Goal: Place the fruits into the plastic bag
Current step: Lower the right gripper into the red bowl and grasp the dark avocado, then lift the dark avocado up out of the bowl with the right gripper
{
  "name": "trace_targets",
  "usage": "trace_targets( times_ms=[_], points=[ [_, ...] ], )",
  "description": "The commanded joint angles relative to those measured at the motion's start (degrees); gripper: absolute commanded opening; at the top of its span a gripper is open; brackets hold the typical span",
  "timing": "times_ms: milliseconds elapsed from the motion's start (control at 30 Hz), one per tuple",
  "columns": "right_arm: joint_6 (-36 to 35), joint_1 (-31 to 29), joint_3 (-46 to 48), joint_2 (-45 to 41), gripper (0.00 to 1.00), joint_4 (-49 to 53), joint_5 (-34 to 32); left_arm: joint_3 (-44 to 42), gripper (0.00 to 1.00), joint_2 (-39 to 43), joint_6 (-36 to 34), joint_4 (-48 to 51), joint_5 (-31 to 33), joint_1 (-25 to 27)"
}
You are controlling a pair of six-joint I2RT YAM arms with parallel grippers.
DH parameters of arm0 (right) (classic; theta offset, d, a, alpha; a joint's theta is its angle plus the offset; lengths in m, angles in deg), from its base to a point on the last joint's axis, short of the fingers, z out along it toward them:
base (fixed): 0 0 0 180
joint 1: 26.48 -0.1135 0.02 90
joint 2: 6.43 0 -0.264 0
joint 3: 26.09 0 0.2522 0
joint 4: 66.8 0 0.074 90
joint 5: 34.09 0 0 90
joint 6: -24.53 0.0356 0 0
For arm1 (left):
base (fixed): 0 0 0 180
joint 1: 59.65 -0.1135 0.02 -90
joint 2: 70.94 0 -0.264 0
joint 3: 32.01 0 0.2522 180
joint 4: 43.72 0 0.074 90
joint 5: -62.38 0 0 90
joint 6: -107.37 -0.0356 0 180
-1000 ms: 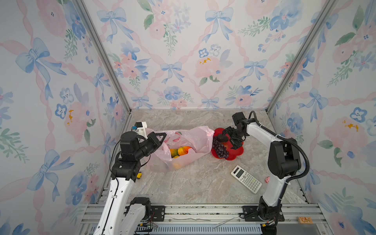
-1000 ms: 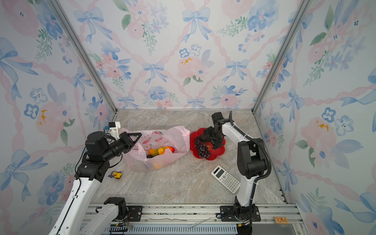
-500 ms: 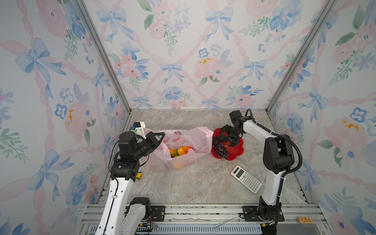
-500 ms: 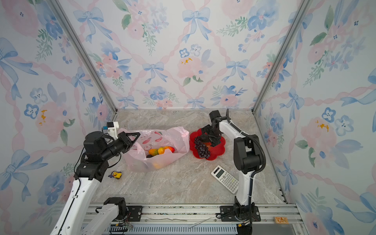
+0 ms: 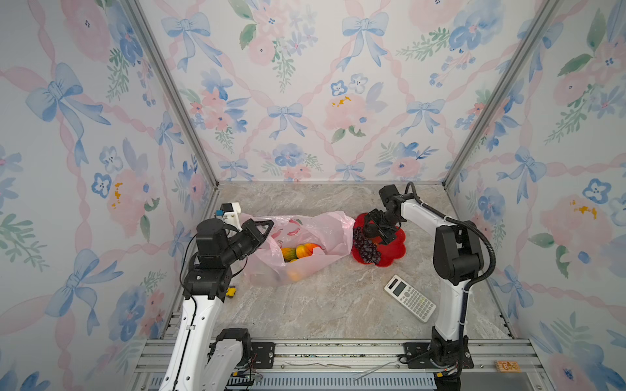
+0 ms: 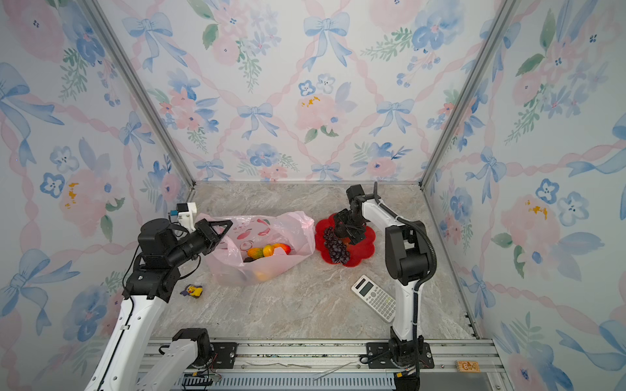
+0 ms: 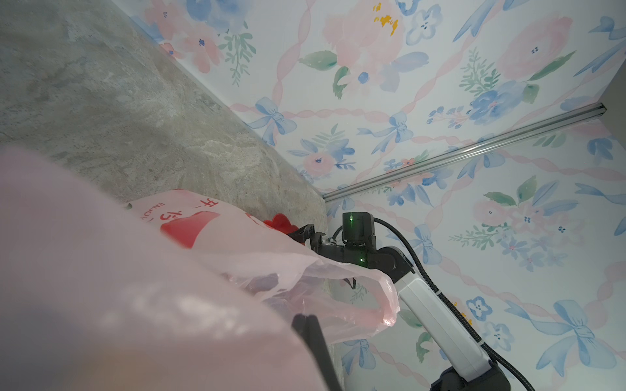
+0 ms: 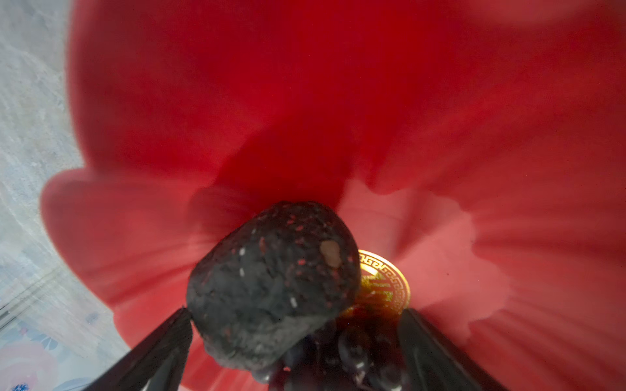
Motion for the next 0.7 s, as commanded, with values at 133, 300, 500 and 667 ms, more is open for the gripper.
trace_targets(
  times_ms=[133,300,500,667],
  points=[
    [-0.8,-0.7,-0.9,2.1,0.97,1.5,-1.5,0.1,0.0,0.0,-0.9,0.1,-1.1,-0.7],
    [-0.8,-0.7,-0.5,2.4,0.98,1.2,-1.7,0.1,0.0,0.0,-0.9,0.0,-1.2,-1.0],
    [-0.7,-0.3,0.3,2.5,0.98,0.5,-1.7,0.0,0.0,0.0,-0.9,0.1,-1.3,-1.1],
    [-0.6,0.1,1.6,2.0,0.9,-0.6,-1.3,-0.2,0.0,0.2,-0.9,0.1,-1.3,-1.2]
  ],
)
